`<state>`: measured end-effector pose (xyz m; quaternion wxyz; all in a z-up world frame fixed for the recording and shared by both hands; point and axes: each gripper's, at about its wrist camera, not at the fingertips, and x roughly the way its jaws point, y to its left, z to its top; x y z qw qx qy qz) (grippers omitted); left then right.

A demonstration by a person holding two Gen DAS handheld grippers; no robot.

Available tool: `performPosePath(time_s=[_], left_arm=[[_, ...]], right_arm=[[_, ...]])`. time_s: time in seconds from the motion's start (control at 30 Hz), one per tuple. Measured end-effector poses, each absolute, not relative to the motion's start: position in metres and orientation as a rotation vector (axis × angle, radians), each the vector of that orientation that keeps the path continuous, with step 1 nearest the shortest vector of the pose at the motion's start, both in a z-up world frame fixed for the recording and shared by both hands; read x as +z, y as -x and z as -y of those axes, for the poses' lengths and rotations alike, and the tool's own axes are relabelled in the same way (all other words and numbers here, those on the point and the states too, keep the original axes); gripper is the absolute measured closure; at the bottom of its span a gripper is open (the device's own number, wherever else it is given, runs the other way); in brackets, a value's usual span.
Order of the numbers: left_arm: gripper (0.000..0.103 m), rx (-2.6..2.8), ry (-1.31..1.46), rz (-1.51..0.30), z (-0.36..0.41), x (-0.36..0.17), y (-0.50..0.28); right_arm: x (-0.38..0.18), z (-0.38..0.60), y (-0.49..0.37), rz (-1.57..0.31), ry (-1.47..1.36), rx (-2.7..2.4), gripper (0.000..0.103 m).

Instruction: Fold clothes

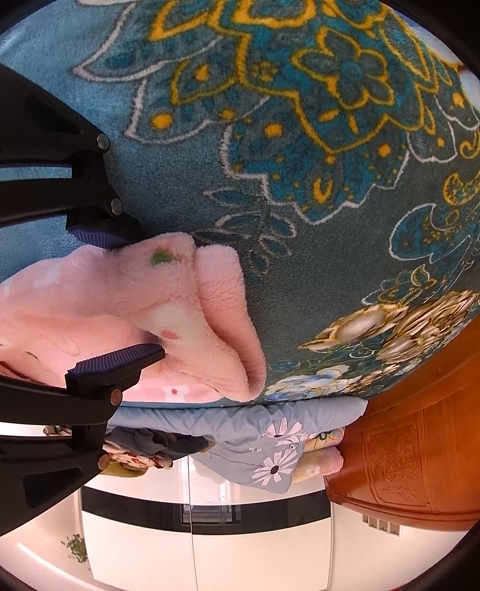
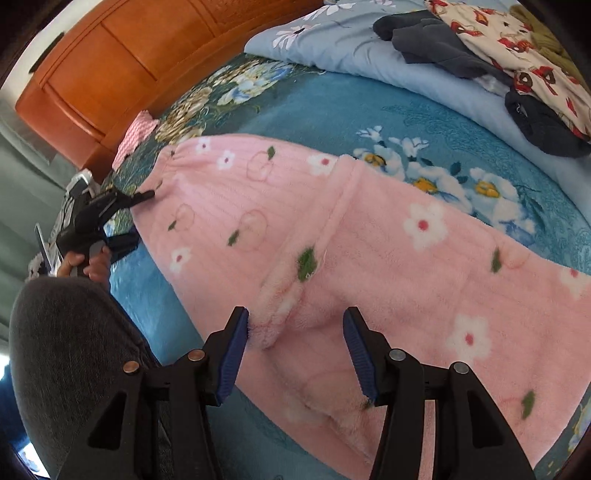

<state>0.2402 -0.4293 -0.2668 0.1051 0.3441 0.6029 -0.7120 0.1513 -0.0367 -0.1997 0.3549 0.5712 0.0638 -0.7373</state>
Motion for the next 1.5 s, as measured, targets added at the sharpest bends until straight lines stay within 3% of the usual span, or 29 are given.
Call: performPosePath(time_s=[0.2, 0.27, 0.3, 0.33, 0.4, 0.5, 0.67, 0.8, 0.83, 0.9, 0.97, 1.0, 1.1, 1.33, 1.5], left_arm=[[0.046, -2.112, -1.021, -1.768, 0.429, -0.265, -0.238], [0.046, -2.107, -1.006, -1.783, 0.43, -0.267, -0.241], [0.046, -2.108, -1.002, -1.787, 0.43, -0.267, -0.242], [0.046, -2.11, -1.0, -1.791, 0.43, -0.267, -0.242], [0.046, -2.11, -0.999, -1.803, 0.432, -0.268, -0.244], [0.046, -2.102, -0.987, -1.829, 0.434, -0.269, -0.245], [0.046, -2.075, -0.947, -1.849, 0.434, -0.271, -0.246], [0.048, -2.036, -0.947, -1.847, 0.434, -0.269, -0.245], [0.049, -2.03, -0.951, -1.844, 0.435, -0.268, -0.245], [0.057, -2.021, -0.97, -1.801, 0.434, -0.265, -0.244], [0.074, -2.029, -1.003, -1.721, 0.432, -0.26, -0.24], [0.077, -2.032, -1.02, -1.68, 0.43, -0.257, -0.238], [0.083, -2.06, -1.057, -1.567, 0.422, -0.236, -0.23], [0.084, -2.487, -1.077, -1.202, 0.352, -0.092, -0.179], [0.084, -2.892, -1.063, -0.881, 0.228, 0.017, -0.154]], right_arm=[[-0.22, 0.058, -0.169, -0.478, -1.45, -1.922, 0.042], [-0.225, 0.058, -0.167, -0.467, -1.469, -1.941, 0.042], [-0.227, 0.056, -0.164, -0.452, -1.486, -1.957, 0.047], [-0.227, 0.054, -0.161, -0.433, -1.499, -1.974, 0.061], [-0.224, 0.043, -0.154, -0.346, -1.53, -1.997, 0.078], [-0.214, 0.015, -0.137, -0.077, -1.585, -1.998, 0.088], [-0.157, 0.013, -0.135, 0.093, -1.342, -2.049, 0.088], [-0.185, 0.058, -0.137, -0.042, -1.428, -1.956, 0.088], [-0.197, 0.065, -0.14, -0.074, -1.468, -1.935, 0.083], [-0.21, 0.067, -0.143, -0.084, -1.518, -1.91, 0.079], [-0.205, 0.057, -0.146, -0.023, -1.495, -1.907, 0.068], [-0.199, 0.051, -0.147, -0.004, -1.475, -1.916, 0.064], [-0.174, 0.021, -0.145, 0.009, -1.395, -1.998, 0.062], [-0.15, -0.082, -0.139, 0.232, -1.338, -2.179, 0.062], [-0.152, -0.152, -0.141, 0.395, -1.346, -2.255, 0.062]])
